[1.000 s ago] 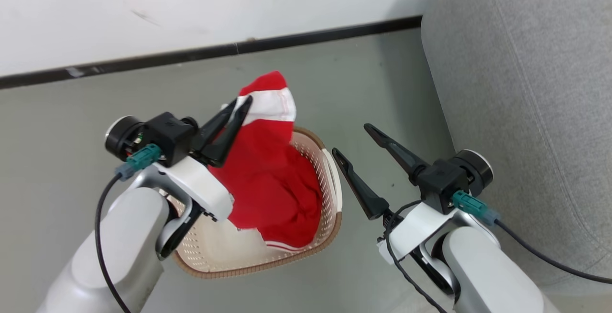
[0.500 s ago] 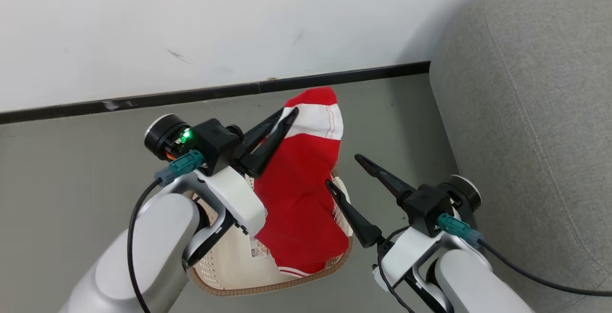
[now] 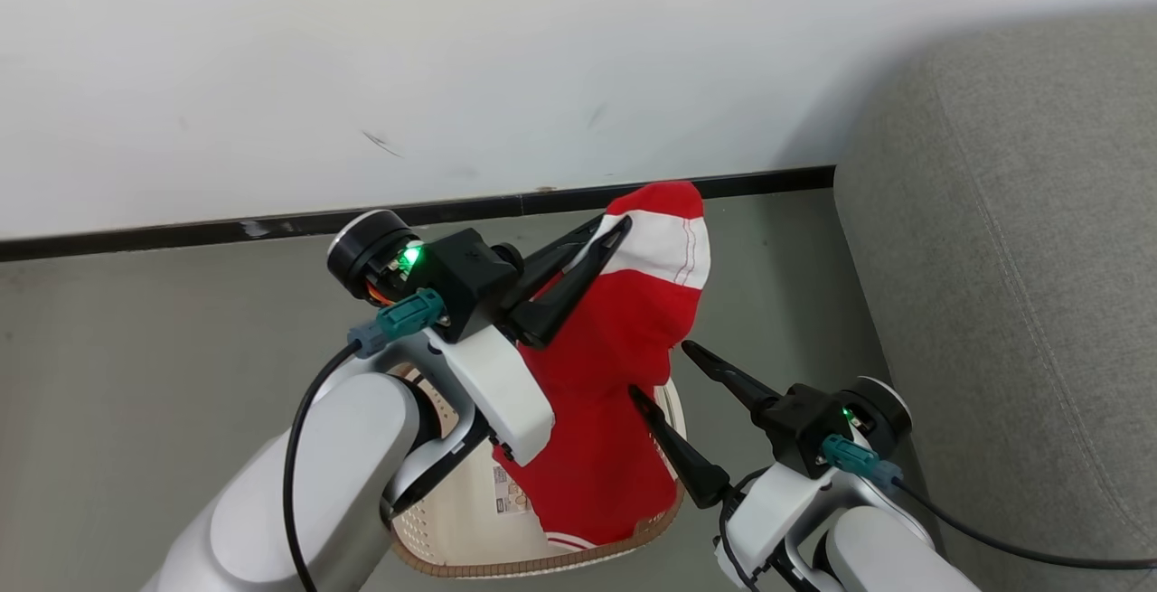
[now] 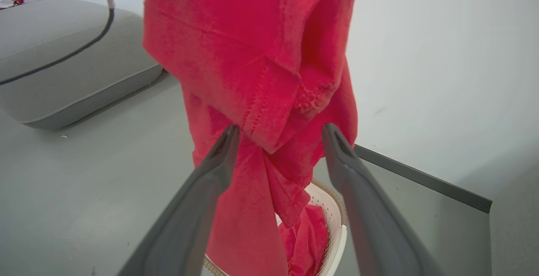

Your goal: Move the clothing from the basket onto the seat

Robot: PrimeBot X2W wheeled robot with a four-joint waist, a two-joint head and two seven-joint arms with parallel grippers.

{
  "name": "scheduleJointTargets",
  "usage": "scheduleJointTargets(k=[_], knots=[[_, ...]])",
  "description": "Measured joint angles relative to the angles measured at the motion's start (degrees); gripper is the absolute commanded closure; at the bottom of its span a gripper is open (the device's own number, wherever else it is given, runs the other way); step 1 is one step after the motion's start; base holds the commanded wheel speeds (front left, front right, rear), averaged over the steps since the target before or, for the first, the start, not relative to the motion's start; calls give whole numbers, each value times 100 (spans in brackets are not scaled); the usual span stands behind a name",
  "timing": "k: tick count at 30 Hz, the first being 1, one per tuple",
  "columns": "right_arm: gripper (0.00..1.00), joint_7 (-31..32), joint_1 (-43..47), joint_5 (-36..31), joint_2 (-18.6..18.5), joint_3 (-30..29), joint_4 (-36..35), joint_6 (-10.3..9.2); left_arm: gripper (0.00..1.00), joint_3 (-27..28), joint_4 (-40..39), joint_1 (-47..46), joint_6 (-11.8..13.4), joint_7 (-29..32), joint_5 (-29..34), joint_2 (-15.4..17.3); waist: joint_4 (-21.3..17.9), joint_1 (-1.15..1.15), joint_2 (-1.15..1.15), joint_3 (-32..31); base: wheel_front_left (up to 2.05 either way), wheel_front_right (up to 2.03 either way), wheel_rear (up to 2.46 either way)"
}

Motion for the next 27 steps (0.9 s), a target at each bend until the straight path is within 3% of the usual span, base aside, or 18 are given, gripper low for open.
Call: scheduleJointTargets(k=[17,18,19,21,22,23,27], knots=[[0,0,-52,97,-2,530,159,0,100,-288,-476,22,0,376,-381,-283,129,0,0,-165,0,0,0],[20,0,-68,112,-1,539,159,0,100,-311,-508,25,0,401,-445,-304,134,0,0,-165,0,0,0],[51,0,-101,123,-2,538,160,0,100,-334,-532,30,0,444,-493,-332,139,0,0,-166,0,0,0],[61,0,-177,172,-3,521,151,0,100,-374,-587,44,0,493,-542,-363,150,0,0,-166,0,0,0],[77,0,-210,189,-3,516,147,0,100,-390,-610,55,0,521,-603,-370,155,0,0,-166,0,0,0],[100,0,-240,213,-3,513,145,0,100,-401,-626,64,0,532,-626,-367,159,0,0,-165,0,0,0],[100,0,-257,279,-3,511,114,0,98,-400,-698,109,0,616,-762,-345,164,0,0,-162,0,0,0]])
